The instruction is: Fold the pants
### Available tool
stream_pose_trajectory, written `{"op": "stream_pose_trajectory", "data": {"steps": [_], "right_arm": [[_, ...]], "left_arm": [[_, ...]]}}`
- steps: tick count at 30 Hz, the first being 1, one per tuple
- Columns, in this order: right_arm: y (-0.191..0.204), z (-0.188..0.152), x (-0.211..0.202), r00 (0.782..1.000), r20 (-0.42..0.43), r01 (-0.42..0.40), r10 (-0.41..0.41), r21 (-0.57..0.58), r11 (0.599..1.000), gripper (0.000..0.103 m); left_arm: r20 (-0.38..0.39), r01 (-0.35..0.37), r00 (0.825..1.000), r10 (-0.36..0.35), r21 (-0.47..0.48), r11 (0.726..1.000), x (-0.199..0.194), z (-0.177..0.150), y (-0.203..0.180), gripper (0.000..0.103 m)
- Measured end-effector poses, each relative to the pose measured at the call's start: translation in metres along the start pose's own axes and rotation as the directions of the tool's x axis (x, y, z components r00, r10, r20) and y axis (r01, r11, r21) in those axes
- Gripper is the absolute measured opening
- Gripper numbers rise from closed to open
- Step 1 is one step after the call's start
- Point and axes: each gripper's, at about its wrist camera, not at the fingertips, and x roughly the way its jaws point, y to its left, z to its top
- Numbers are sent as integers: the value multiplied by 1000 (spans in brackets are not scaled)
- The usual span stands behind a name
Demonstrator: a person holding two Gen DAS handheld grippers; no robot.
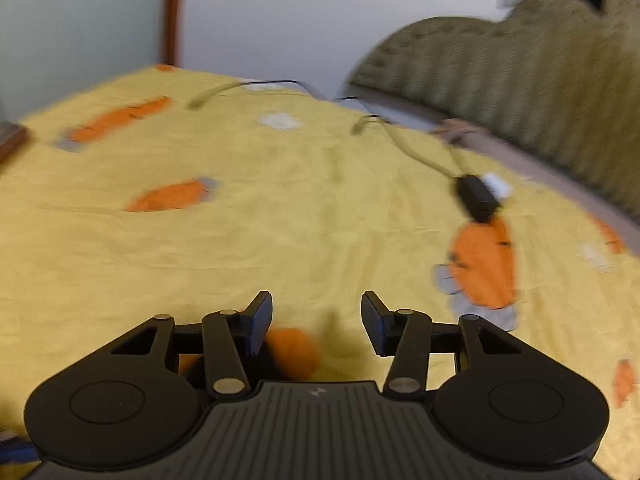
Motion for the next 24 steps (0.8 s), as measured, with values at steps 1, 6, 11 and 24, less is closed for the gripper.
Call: {"op": "stream_pose_trajectory", "data": {"steps": [1,6,11,24], "right_arm": [[2,1,1,996,-57,-70,68,-21,997,60],[37,-15,37,988,-153,-6,-28,-214,977,87],[17,-10,30,994,-13,110,-112,-103,989,88],[17,-21,40,998,-53,18,-20,-47,999,100]], "left_arm": [[0,-2,1000,2,-1,1000,1,0,0,103],[3,-15,1000,15,-3,1000,0,0,-1,103],[2,-18,1000,18,-2,1000,-1,0,-2,103],[10,-24,1000,24,-3,1000,-2,-5,-3,103]]}}
